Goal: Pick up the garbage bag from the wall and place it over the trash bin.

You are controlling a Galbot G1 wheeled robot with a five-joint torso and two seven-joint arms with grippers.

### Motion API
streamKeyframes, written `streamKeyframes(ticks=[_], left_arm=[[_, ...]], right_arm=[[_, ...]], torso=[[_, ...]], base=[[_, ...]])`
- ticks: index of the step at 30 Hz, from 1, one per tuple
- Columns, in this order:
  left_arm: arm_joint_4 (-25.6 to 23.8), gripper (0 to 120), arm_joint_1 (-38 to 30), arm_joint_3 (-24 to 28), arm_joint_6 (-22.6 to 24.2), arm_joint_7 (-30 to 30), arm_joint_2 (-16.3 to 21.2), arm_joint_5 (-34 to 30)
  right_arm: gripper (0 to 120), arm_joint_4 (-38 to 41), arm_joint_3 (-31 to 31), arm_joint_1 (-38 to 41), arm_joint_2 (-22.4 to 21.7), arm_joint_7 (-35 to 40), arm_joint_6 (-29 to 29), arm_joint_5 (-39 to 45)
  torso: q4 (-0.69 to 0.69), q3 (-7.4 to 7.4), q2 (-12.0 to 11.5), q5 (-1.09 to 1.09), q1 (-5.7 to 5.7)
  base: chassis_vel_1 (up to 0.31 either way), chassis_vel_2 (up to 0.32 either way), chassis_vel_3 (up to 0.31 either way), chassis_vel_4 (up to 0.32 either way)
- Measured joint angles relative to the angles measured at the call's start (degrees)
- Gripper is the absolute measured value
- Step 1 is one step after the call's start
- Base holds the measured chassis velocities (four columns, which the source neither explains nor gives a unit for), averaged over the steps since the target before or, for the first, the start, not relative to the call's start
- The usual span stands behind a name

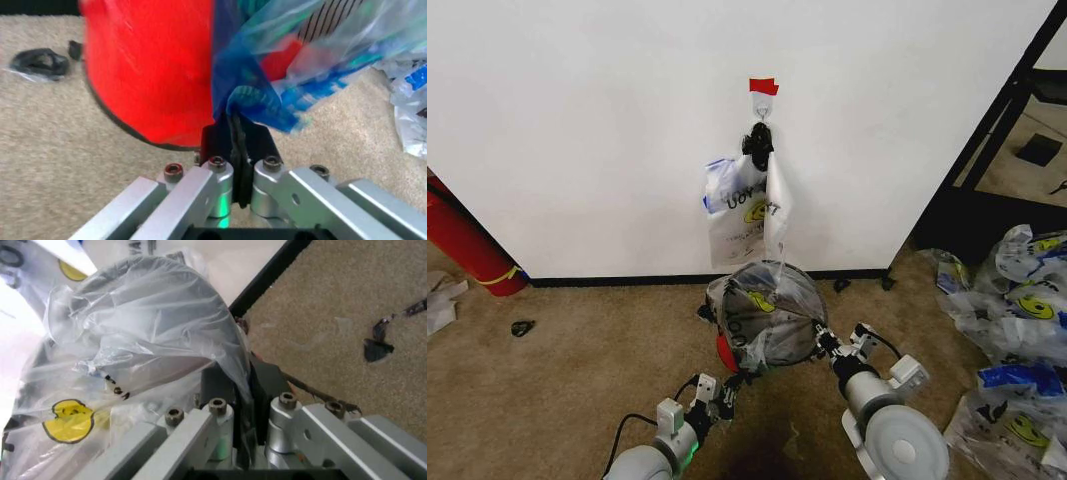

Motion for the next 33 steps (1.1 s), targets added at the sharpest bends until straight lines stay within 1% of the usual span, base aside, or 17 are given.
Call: streamKeyframes(ticks=[3,4,7,12,14,15,16,18,19,20,21,23,26,27,29,30,33], left_arm=[[-1.65,13,1.4,-1.29,0.17,-0.21,1.68,0.43],[-2.47,19,2.26,-2.13,0.19,-0.27,2.49,0.66],[-3.17,26,3.16,-3.27,0.2,-0.28,3.28,0.67],[-4.93,48,4.32,-6.05,0.01,-1.24,4.96,-0.45],[-5.33,49,4.44,-6.35,-0.01,-1.47,5.05,-0.61],[-7.1,57,4.91,-7.33,-0.08,-2.56,5.44,-1.12],[-7.79,59,5.06,-7.64,-0.12,-3.0,5.6,-1.25],[-12.17,69,5.37,-8.64,0.19,-6.3,6.52,-2.3],[-14.53,73,5.14,-8.84,0.97,-7.74,7.09,-3.48],[-14.53,73,5.14,-8.84,0.97,-7.74,7.09,-3.48],[-16.1,76,4.81,-8.86,1.71,-8.61,7.48,-4.38],[-19.93,69,3.3,-8.74,3.97,-10.59,8.56,-6.78],[-23.1,56,1.24,-7.98,7.21,-12.33,10.01,-10.58],[-23.78,52,0.47,-7.55,8.3,-12.93,10.49,-12.03],[-24.12,50,0.01,-7.29,8.95,-13.26,10.75,-12.88],[-24.67,45,-0.95,-6.76,10.09,-13.73,11.29,-14.61],[-25.64,34,-4.06,-5.34,12.18,-14.8,12.8,-18.3]], right_arm=[[1,-0.79,0.2,0.29,-0.09,-0.07,0.16,0.0],[1,-1.14,0.34,0.45,-0.19,-0.11,0.22,0.03],[1,-1.58,0.6,0.71,-0.32,-0.17,0.34,0.15],[1,-2.21,1.62,0.89,-0.67,-0.42,0.74,0.37],[1,-2.33,1.67,0.9,-0.72,-0.48,0.82,0.31],[1,-2.67,1.68,0.95,-0.8,-0.69,1.09,-0.07],[1,-2.79,1.67,0.96,-0.8,-0.77,1.19,-0.25],[1,-3.18,1.48,0.97,-0.76,-1.29,1.68,-1.62],[1,-3.31,1.2,0.96,-0.63,-1.53,1.9,-2.53],[1,-3.31,1.2,0.96,-0.63,-1.53,1.9,-2.53],[1,-3.33,0.93,0.92,-0.52,-1.71,2.08,-3.24],[1,-3.33,0.18,0.78,-0.01,-2.13,2.61,-5.34],[1,-3.52,-0.92,0.53,0.73,-2.45,3.27,-8.79],[1,-3.74,-1.54,0.4,1.03,-2.64,3.82,-11.21],[1,-3.88,-1.93,0.29,1.25,-2.82,4.27,-13.02],[1,-4.05,-2.72,0.09,1.62,-3.18,5.23,-16.45],[1,-4.23,-4.15,-0.13,2.2,-3.44,6.7,-21.75]], torso=[[0.01,0.0,0.0,0.0,0.0],[0.0,0.0,0.0,0.0,0.0],[0.01,0.0,0.0,-0.01,0.0],[-0.01,0.0,0.0,-0.01,0.0],[-0.01,0.0,0.0,-0.02,0.0],[0.0,0.0,0.0,-0.01,0.0],[0.01,0.0,0.0,0.0,0.0],[0.01,0.0,0.0,-0.01,0.0],[0.0,0.0,0.0,0.0,0.0],[0.0,0.0,0.0,0.0,0.0],[0.01,0.0,0.0,0.0,0.0],[0.0,0.0,0.0,0.0,0.0],[0.0,0.0,0.0,0.0,0.0],[0.0,0.0,0.0,0.0,0.0],[0.01,0.0,0.0,0.0,0.0],[0.0,0.0,0.0,-0.01,0.0],[0.0,0.0,0.0,0.0,0.0]], base=[[0.0,0.0,0.0,0.0],[0.0,0.0,0.0,0.0],[0.0,0.0,0.0,0.0],[0.0,0.0,0.0,0.0],[0.0,0.0,0.0,0.0],[0.0,0.0,0.0,0.0],[0.0,0.0,0.0,0.0],[0.0,0.0,0.0,0.0],[0.0,0.0,0.0,0.0],[0.0,0.0,0.0,0.0],[0.0,0.0,0.0,0.0],[0.0,0.0,0.0,0.0],[0.0,0.0,0.0,0.0],[0.0,0.0,0.0,0.0],[0.0,0.0,0.0,0.0],[0.0,0.0,0.0,0.0],[0.0,0.0,0.0,0.0]])
